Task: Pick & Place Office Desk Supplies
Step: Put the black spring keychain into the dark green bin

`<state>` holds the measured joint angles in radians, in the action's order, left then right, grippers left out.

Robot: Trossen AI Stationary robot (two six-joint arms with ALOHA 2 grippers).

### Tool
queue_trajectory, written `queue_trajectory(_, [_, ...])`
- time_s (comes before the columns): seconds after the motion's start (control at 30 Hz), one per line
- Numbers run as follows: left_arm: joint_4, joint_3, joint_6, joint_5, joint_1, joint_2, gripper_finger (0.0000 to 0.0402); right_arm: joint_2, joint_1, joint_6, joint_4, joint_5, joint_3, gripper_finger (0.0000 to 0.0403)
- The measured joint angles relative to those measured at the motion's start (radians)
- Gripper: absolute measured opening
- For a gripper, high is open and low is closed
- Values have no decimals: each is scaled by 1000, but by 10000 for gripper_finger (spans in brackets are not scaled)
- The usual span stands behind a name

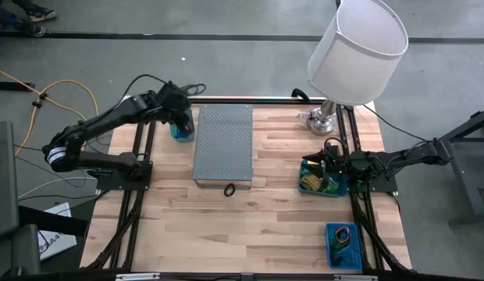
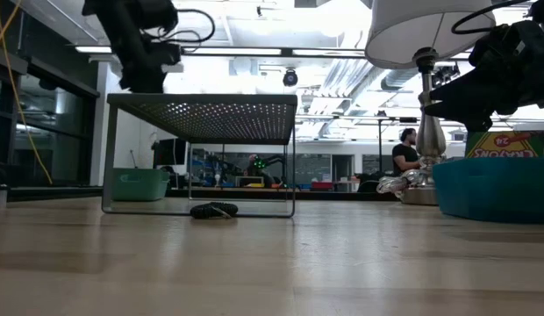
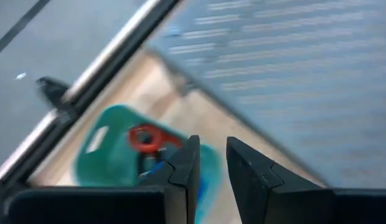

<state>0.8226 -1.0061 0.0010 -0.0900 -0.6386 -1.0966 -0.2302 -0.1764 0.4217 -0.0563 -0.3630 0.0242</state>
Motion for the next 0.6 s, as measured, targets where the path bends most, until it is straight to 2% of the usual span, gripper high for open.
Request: queue_trajectory(0.6, [-16, 0, -153, 9, 590, 0, 74, 0, 0, 0, 0, 0, 0, 153])
